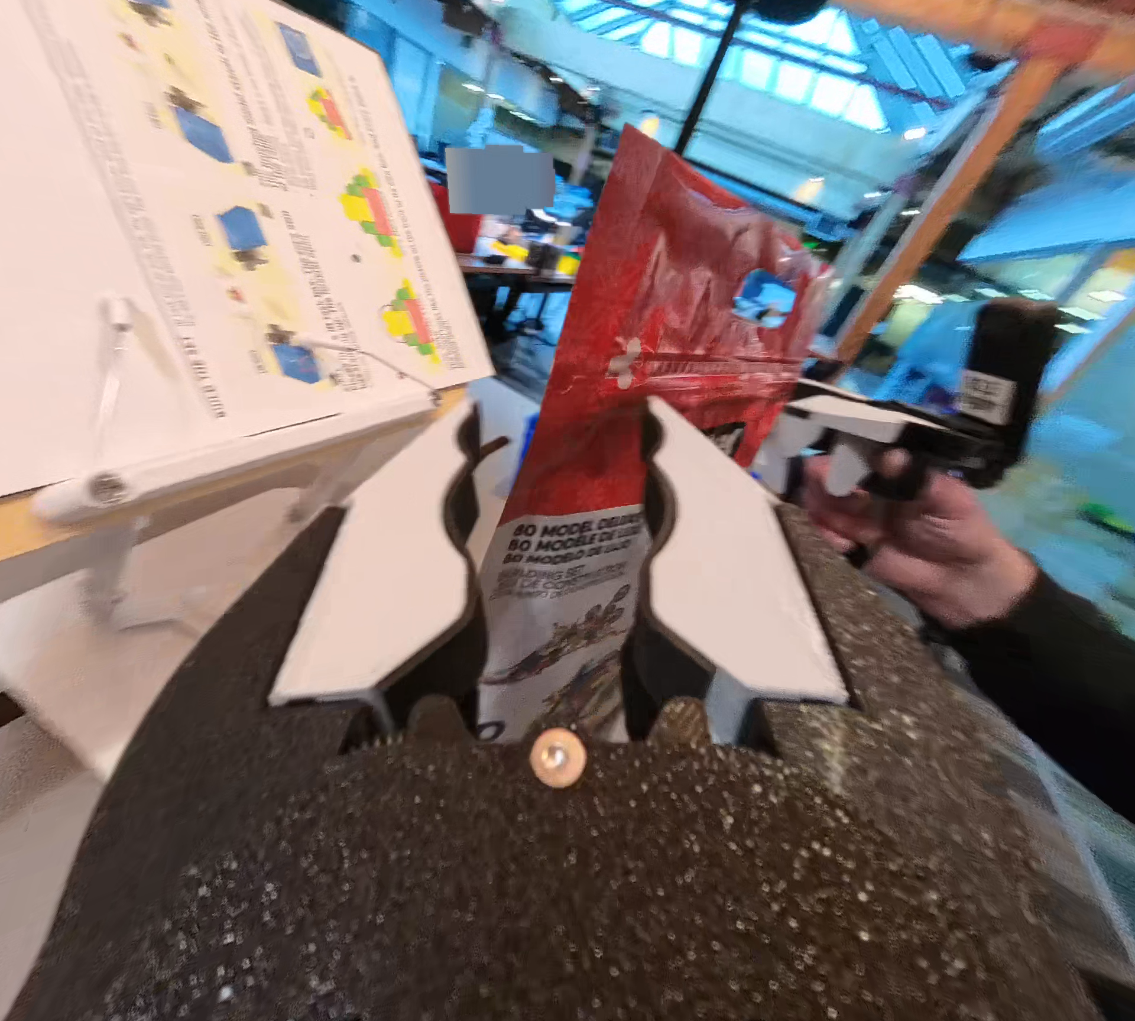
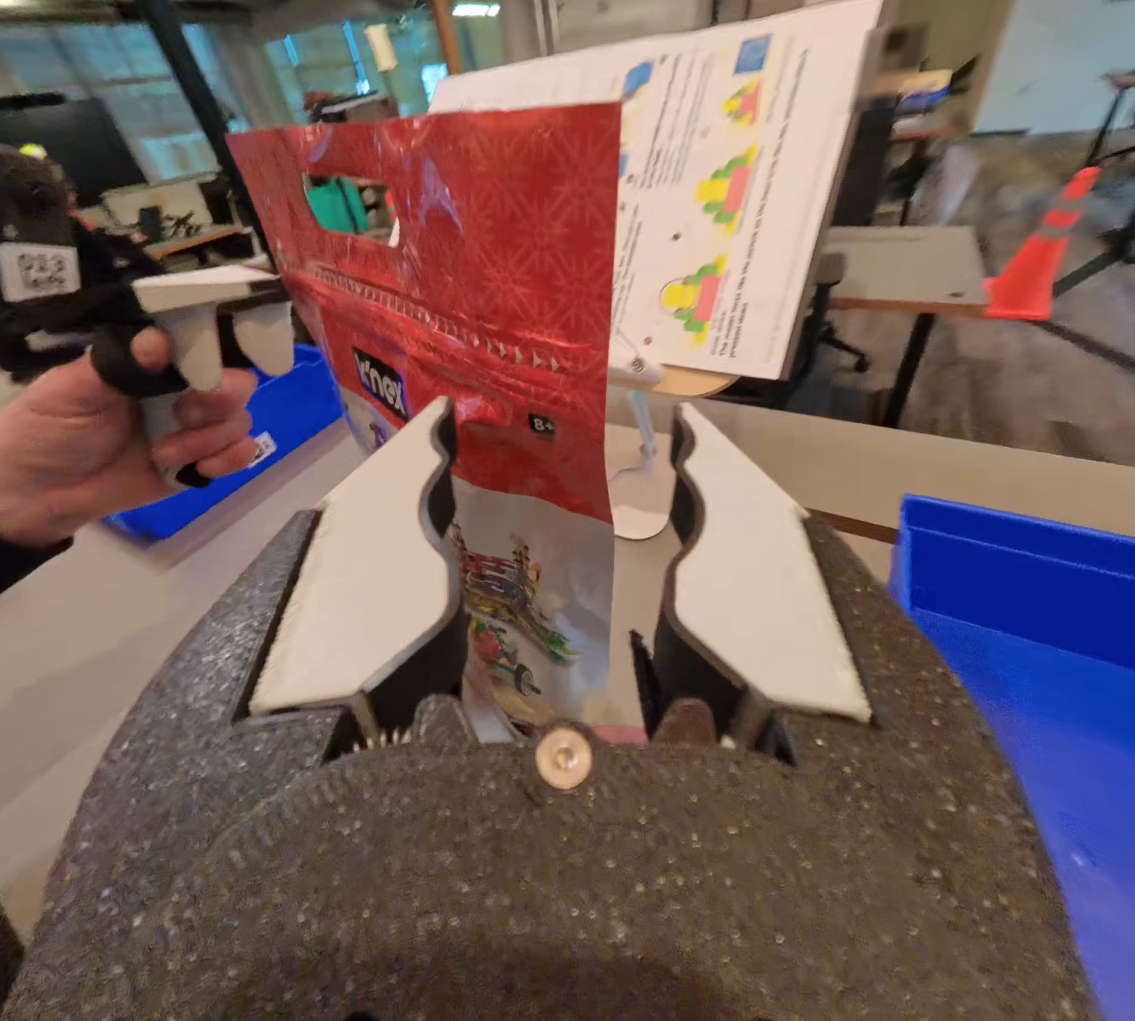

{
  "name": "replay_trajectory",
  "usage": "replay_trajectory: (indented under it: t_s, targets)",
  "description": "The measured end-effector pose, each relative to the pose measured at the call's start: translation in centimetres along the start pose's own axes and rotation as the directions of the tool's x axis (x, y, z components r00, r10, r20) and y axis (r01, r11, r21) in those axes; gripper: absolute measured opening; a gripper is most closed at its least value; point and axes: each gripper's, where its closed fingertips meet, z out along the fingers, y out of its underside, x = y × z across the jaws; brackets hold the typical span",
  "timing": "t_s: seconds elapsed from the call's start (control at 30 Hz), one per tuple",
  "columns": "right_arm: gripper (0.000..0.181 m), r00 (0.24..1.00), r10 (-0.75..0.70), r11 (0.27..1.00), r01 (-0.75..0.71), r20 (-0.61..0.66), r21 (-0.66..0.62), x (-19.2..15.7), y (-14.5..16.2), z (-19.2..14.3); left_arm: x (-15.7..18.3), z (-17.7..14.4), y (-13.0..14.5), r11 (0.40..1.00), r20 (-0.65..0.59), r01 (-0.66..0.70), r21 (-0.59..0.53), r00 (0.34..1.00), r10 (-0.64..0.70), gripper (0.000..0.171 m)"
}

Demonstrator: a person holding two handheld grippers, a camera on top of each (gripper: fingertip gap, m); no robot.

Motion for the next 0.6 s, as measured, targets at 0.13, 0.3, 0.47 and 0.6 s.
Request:
replay_trajectory:
  t_s: [0.13, 0.3, 0.47, 0.6]
  targets:
    - [0.031, 0.997, 0.043, 0.999, -0.044, 0.067, 0.020, -0.2, -0.4, 1.0, 0.6, -0.4, 0.0, 1.000, -0.027, -0.025, 0.001, 0.999, 0.025, 0.020]
    - [0.004, 0.984, 0.094, 0.996, -0.092, 0.149, -0.017, -0.1, -0.4, 1.4, 3.2, -2.3, 1.2, 0.996, -0.051, -0.060, -0.065, 0.997, 0.057, 0.000]
    - [0.005, 0.948, 0.165, 0.984, -0.141, 0.272, -0.107, -1.2, -0.2, 1.8, 5.7, -4.7, 1.9, 0.993, -0.014, 0.026, -0.115, 1.000, -0.028, 0.000]
    - [0.033, 0.973, 0.077, 0.989, -0.047, 0.219, -0.137, -1.2, -0.2, 2.2, 7.7, -6.4, 2.4, 0.989, -0.015, 0.129, -0.078, 0.991, -0.131, 0.000]
